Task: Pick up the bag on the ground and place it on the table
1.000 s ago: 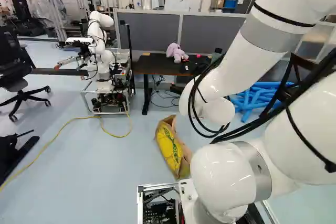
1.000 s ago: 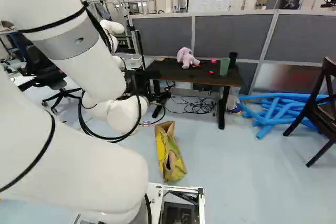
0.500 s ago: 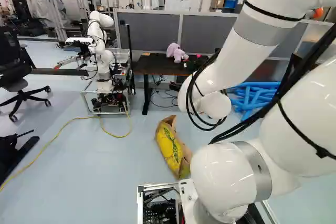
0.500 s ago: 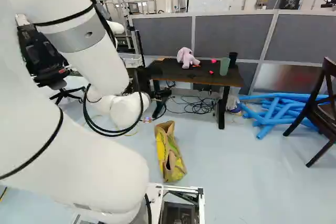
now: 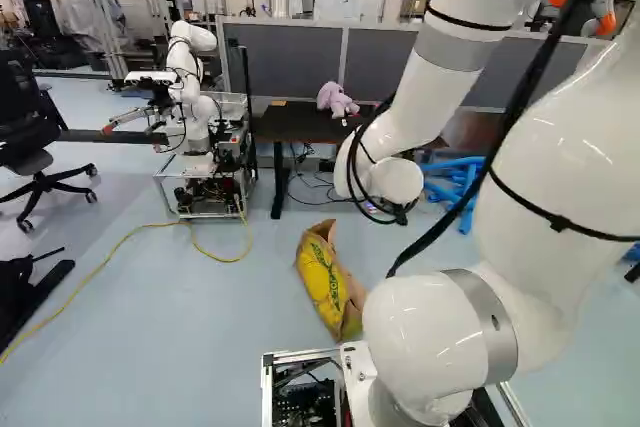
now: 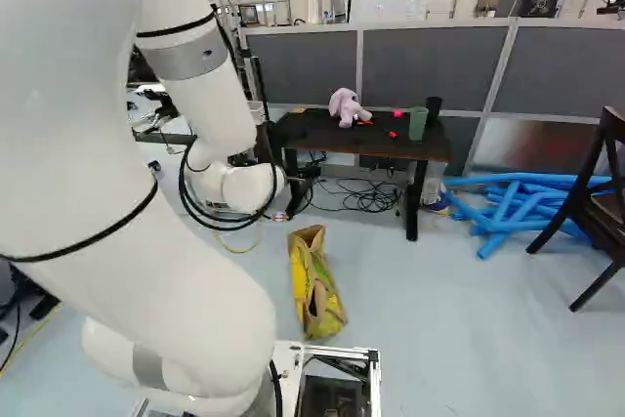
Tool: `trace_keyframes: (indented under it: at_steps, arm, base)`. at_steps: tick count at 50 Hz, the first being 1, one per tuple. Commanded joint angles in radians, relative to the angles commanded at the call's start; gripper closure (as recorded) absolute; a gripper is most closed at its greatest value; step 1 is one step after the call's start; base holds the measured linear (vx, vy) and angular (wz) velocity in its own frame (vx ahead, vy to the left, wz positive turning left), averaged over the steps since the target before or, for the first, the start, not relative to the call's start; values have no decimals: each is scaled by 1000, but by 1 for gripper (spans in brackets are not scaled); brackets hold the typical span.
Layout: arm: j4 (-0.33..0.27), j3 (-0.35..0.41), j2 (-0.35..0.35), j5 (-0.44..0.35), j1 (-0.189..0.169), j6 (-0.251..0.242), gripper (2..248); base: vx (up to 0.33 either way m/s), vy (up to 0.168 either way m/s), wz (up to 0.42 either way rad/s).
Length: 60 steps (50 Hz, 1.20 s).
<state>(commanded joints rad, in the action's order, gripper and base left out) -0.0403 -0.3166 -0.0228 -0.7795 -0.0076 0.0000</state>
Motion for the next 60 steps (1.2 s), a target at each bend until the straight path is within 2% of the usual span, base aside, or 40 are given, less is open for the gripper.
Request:
trace_keyframes:
  at_steps: [38,60]
  arm:
    - [-8,-225,-298,169,0,0,3]
    - [-8,-333,-434,269,1,0,3]
  base:
    - [0,0,0]
    - [0,0,0]
